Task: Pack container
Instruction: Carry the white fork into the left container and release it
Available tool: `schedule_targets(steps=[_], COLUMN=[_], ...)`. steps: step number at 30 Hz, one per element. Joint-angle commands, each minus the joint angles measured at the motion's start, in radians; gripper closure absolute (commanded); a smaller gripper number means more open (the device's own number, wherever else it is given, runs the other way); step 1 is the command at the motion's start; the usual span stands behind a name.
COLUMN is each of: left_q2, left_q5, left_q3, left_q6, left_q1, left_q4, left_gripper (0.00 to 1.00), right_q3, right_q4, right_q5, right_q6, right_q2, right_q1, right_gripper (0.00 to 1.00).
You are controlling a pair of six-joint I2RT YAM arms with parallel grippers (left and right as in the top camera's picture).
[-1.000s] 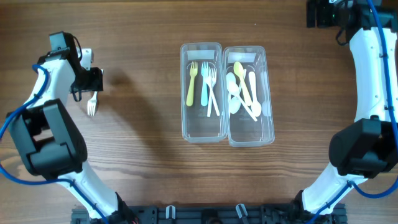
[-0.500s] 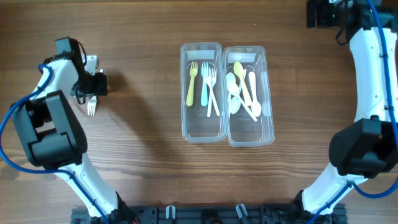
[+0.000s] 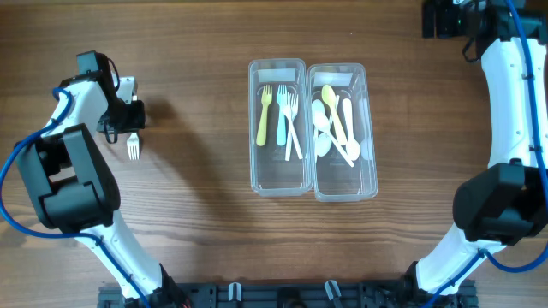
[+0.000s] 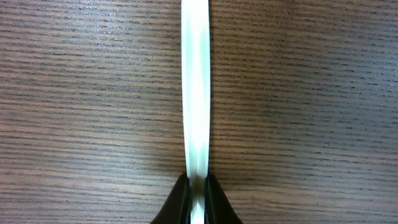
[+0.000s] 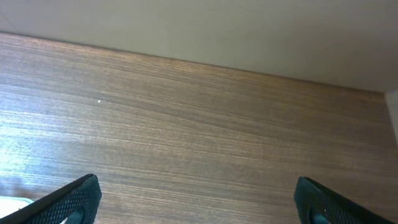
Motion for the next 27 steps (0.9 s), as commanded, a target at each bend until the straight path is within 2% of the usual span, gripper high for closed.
schedule_targets(steps=[1,8,11,16,23,27], left_q2=[0.038,-0.032,-0.073,-0.125,-0.134,-0.134], left_q5=[0.016,0.016,0.021,0.123,0.349,0.391], left_q3=[-0.011,0.085,0.161,0.283,0.335,0.335], left_q6=[0.006,-0.004,-0.054,-0.064,-0.257,-0.401], left_q1=[0.005,0.002,-0.009,-0.069,-0.231,-0.345], left_q4=[-0.015,-0.031,-0.03,-0.029,0.026,0.063], left_gripper=[0.96,0.96,0.96,0.96,0.96,0.96], right_q3=[-0.004,-0.004,-0.004,-0.004,-0.004,-0.004], right_q4=[0.002,0.002,0.002,0.002,0.002,0.002], right_q5=[0.013,0.013,0.013,0.013,0.013,0.013], right_q6=[-0.009,-0.008,-0.008,-0.008,-0.008,-0.008], right_q2=[0.001,0.001,0.001,0.001,0.001,0.001], right_q1=[0.007,0.007,0.007,0.007,0.007,0.007], right_gripper=[0.0,0.0,0.0,0.0,0.0,0.0])
